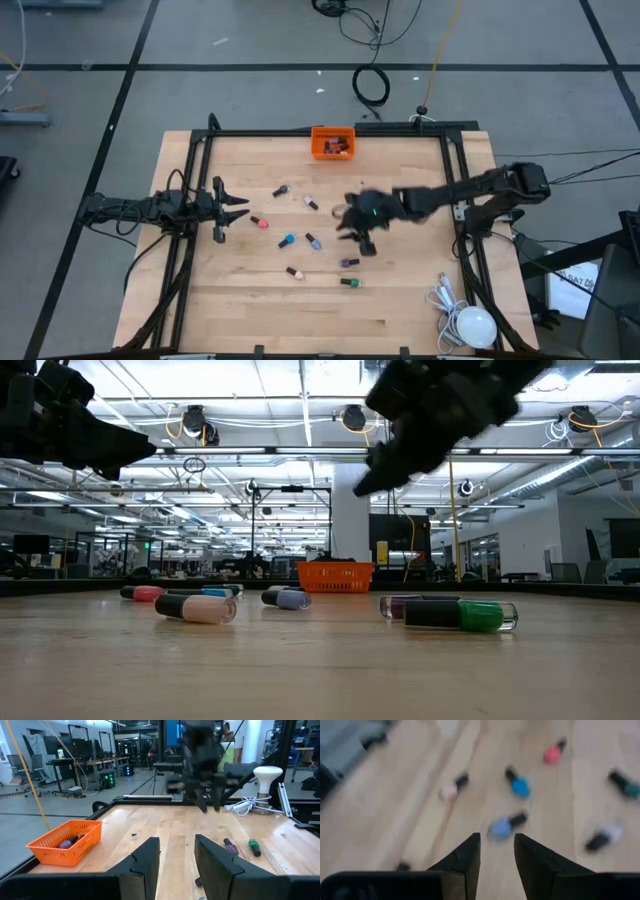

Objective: Pick & Place Nail Polish
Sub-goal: Put the violet nail polish bottle into the basket

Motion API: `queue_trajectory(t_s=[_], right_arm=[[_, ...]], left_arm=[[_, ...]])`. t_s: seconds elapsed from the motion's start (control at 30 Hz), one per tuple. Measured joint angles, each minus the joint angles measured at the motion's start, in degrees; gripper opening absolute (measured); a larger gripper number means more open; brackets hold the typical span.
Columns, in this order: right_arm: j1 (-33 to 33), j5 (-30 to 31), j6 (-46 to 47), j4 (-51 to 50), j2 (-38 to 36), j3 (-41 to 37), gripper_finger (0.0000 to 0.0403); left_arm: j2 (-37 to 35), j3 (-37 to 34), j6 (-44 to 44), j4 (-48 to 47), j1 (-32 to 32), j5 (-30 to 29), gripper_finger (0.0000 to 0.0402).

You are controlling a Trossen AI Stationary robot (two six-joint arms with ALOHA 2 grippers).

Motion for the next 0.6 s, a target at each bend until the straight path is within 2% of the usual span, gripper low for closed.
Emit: queue_trajectory(t_s=[0.1, 0.3, 0.47, 0.6], right_arm=[[5.79, 8.46, 2.41, 0.29, 0.03, -3.71, 0.0119], [14.41, 16.13, 8.36, 0.73, 2.88, -7.38, 0.0185], [18.25, 19.91, 9.92, 1.83, 5.03, -7.39, 0.0243], [19.01, 20.73, 10.05, 3.63, 7.76, -7.45, 0.0257]], left_arm=[[0.0, 0.01, 0.0, -0.02, 0.0, 0.0, 0.0124], [-0.02, 0.01, 0.0, -0.02, -0.01, 0.0, 0.0124], [0.0, 0.0, 0.0, -0.02, -0.02, 0.0, 0.0124], [0.0, 0.0, 0.0, -0.02, 0.0, 0.0, 0.0124]])
